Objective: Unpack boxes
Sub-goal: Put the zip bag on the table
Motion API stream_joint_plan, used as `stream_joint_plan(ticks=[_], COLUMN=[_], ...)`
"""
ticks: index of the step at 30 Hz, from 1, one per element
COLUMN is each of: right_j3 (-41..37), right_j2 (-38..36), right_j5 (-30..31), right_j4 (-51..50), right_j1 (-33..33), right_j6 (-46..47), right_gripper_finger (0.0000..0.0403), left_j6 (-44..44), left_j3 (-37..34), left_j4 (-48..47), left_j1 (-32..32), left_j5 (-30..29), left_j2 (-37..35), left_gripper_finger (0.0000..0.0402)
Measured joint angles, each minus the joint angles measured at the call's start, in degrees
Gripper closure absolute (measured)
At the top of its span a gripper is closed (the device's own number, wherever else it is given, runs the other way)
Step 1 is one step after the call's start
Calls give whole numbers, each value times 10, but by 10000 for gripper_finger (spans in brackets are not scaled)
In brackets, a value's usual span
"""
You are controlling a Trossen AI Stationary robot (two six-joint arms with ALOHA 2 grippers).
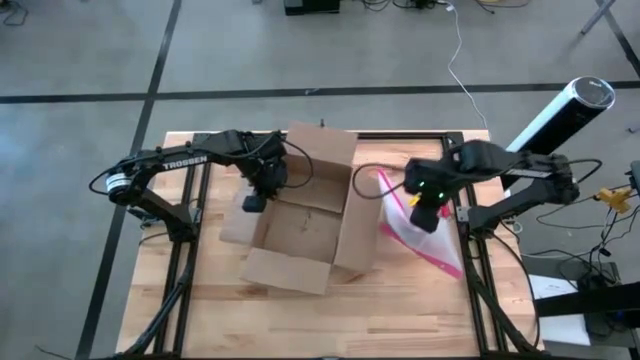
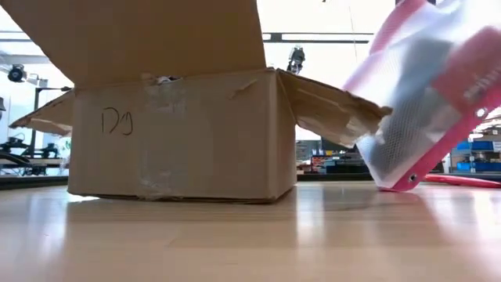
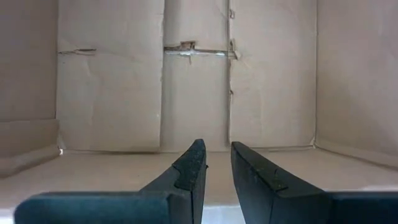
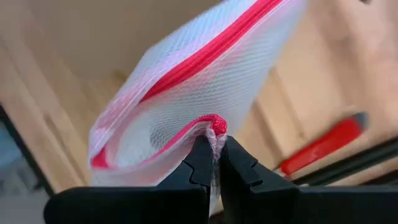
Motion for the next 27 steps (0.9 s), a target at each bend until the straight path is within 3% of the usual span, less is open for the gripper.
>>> stream_joint_plan(ticks=[8,18,27], right_j3=[-88,-103,-103], right_j2=[0,0,-1], right_j5=[-3,136,172], right_j4=[76,81,100], right_j1=[14,-10,-36], right_j6=[14,40,44], right_gripper_finger=[403,403,403], left_j6=[-12,-12,-11], left_j3=[0,0,0], left_j4=[26,71,77], left_j1=[0,-1,0], left_j5=[0,2,2], left_j2=[0,0,0], left_gripper_finger=[337,336,336])
